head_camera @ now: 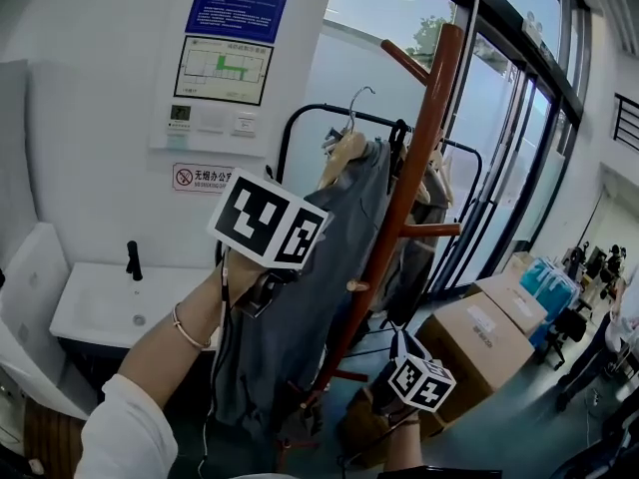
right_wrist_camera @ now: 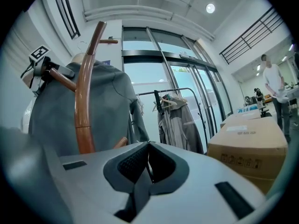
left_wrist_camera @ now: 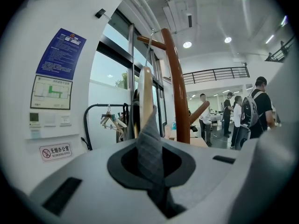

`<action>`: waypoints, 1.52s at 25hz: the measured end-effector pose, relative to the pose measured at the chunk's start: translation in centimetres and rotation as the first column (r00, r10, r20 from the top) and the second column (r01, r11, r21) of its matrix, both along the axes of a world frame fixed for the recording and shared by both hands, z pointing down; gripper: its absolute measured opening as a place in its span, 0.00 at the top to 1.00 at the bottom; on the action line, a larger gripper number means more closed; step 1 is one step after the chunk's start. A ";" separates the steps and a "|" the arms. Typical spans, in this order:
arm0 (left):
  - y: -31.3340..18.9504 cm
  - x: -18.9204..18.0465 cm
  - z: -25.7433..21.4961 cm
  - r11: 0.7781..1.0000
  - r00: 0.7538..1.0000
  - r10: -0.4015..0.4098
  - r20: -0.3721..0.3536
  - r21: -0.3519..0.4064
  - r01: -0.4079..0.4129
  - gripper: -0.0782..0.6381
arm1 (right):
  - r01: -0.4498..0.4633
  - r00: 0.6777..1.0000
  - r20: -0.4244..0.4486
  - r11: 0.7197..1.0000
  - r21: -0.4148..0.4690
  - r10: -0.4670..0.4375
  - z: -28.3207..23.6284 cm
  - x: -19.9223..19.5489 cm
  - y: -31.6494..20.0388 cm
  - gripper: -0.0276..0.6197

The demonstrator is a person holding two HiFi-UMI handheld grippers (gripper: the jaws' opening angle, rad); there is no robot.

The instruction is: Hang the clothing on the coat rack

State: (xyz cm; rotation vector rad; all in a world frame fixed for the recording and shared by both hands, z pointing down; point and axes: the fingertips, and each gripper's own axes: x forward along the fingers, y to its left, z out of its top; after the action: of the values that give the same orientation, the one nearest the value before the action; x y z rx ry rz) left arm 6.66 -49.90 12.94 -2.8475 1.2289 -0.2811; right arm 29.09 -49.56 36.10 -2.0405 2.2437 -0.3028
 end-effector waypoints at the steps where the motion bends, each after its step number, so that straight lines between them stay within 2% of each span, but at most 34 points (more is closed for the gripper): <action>1: 0.0 0.2 -0.8 1.000 1.000 -0.002 0.007 0.016 0.002 0.86 | -0.002 1.000 0.002 1.000 -0.002 0.002 0.1 0.1 0.0 0.92; 4: 0.0 0.8 -2.9 0.999 1.000 0.002 0.023 0.049 -0.003 0.86 | -0.005 1.000 0.007 1.000 -0.003 0.006 0.1 0.5 -0.1 0.92; 10: 0.2 2.4 -5.7 0.998 0.999 0.018 0.032 0.058 -0.020 0.86 | 0.004 1.000 0.018 1.000 0.001 -0.004 0.3 0.9 -0.1 0.92; 15: 0.0 3.3 -7.5 0.999 0.998 0.031 0.050 0.043 -0.033 0.86 | 0.000 1.000 0.028 1.000 -0.002 0.000 0.5 1.3 0.0 0.92; 18: -0.3 4.5 -8.5 0.999 0.997 0.053 0.051 0.002 -0.053 0.86 | 0.000 0.999 0.035 1.000 -0.004 0.000 0.4 1.9 0.2 0.92; 23: -0.6 5.8 -8.3 0.998 0.996 0.064 0.057 -0.032 -0.063 0.86 | -0.006 0.999 0.045 1.000 -0.009 0.006 0.7 2.9 0.8 0.92; 26: -0.6 6.5 -7.9 0.994 0.995 0.089 0.036 -0.063 -0.086 0.86 | -0.016 0.998 0.052 1.000 -0.012 0.017 1.0 3.7 1.2 0.92; 38: -0.8 7.9 -5.7 0.991 0.994 0.093 0.052 -0.104 -0.088 0.86 | -0.024 0.997 0.069 0.999 -0.035 0.026 2.7 5.2 2.1 0.92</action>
State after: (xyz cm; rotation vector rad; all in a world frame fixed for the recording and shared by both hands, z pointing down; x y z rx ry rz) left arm 14.52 -50.72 7.27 -2.9479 1.1024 -0.4292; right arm 34.34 -47.48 38.85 -2.0397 2.1854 -0.4057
